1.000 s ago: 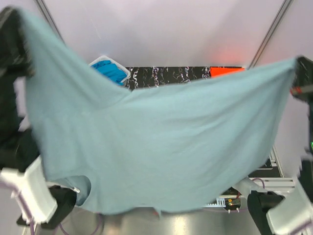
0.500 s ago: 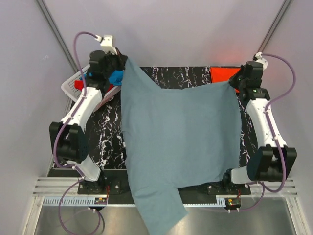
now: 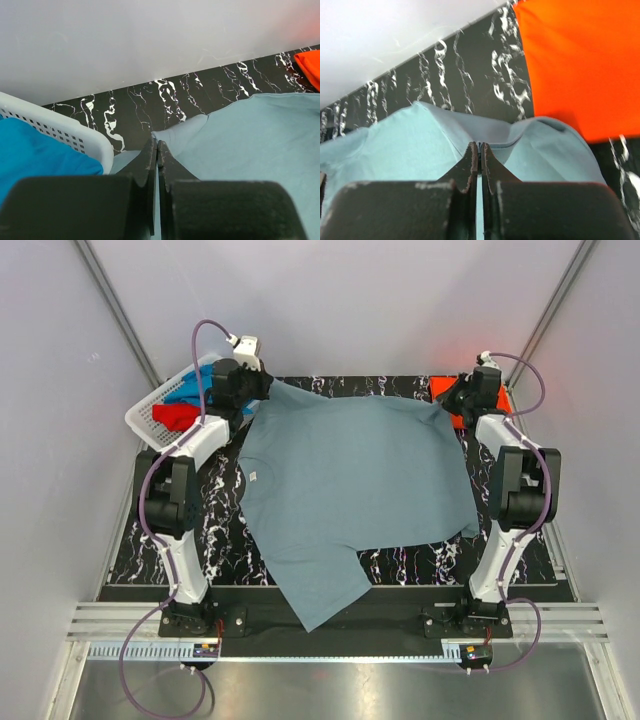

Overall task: Fold and stack the t-shirts
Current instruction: Flatten the tshirt out

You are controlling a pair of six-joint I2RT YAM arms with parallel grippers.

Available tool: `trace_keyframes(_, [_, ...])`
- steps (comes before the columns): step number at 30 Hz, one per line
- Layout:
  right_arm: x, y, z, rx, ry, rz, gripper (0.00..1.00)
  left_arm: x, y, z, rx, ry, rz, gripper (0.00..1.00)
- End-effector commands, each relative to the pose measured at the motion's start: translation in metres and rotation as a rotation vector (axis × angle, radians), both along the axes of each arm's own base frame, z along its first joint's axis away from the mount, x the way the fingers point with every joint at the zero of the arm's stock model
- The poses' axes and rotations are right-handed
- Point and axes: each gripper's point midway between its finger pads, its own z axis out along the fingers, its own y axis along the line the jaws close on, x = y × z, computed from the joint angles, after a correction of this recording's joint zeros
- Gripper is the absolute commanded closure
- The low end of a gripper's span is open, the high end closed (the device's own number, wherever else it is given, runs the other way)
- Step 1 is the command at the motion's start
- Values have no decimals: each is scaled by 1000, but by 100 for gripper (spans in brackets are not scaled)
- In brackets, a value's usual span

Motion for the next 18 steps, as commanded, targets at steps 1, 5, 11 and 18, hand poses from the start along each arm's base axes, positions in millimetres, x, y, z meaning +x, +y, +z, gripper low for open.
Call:
trace_keyframes(1, [34,-6,65,-4,-204,44,100,9,0,52,13,-164,-2,100])
trace_keyframes(5, [47,-19,46,-20,-155,34,100,-2,4,48,26,-126,14,100])
trace_keyframes(11, [68,-29,50,25,-171,83,100,-24,11,54,59,-97,35,100])
trace_keyframes(18, [85,-6,68,125,-273,202,100,-34,11,47,69,-71,26,100])
